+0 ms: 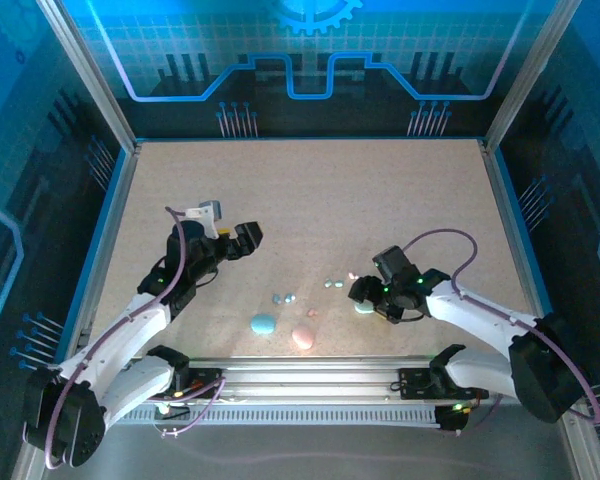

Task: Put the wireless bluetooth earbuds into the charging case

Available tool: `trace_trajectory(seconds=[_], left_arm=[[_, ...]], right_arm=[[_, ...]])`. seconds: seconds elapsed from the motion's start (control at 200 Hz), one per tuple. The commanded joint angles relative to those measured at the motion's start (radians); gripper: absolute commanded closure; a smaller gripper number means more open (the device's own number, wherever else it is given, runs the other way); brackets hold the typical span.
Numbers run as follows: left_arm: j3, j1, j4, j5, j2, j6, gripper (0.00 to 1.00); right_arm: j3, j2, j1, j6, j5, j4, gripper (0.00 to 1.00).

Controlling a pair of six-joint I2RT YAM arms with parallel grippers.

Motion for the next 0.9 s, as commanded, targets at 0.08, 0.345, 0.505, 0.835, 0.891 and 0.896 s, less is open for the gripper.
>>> trace_trajectory(seconds=[0.08, 0.345, 0.505, 0.835, 0.891, 0.896], left_arm=[[0.034, -0.004, -0.019, 0.022, -0.012, 0.015, 0.01], [0.033, -0.005, -0.024, 0.022, -0.012, 0.012, 0.01], [0.035, -0.005, -0.02, 0.021, -0.006, 0.012, 0.01], [0.036, -0.004, -0.03, 0.01, -0.002, 0.022, 0.01], [0.038, -0.005, -0.031, 0.009, -0.003, 0.027, 0.01], [0.039, -0.005, -0.032, 0.007, -0.003, 0.028, 0.01]], right_arm=[[0.026, 0.048, 0.012, -0.003, 0.024, 0.044, 0.24], [0.071, 0.105, 0.014, -0.087, 0.046, 0.053, 0.27], [0.115, 0.158, 0.013, -0.141, 0.04, 0.043, 0.29], [0.257, 0.285, 0.101, -0.298, 0.122, -0.12, 0.37], [0.271, 0.298, 0.128, -0.329, 0.163, -0.154, 0.37], [0.273, 0.3, 0.129, -0.333, 0.167, -0.157, 0.37]])
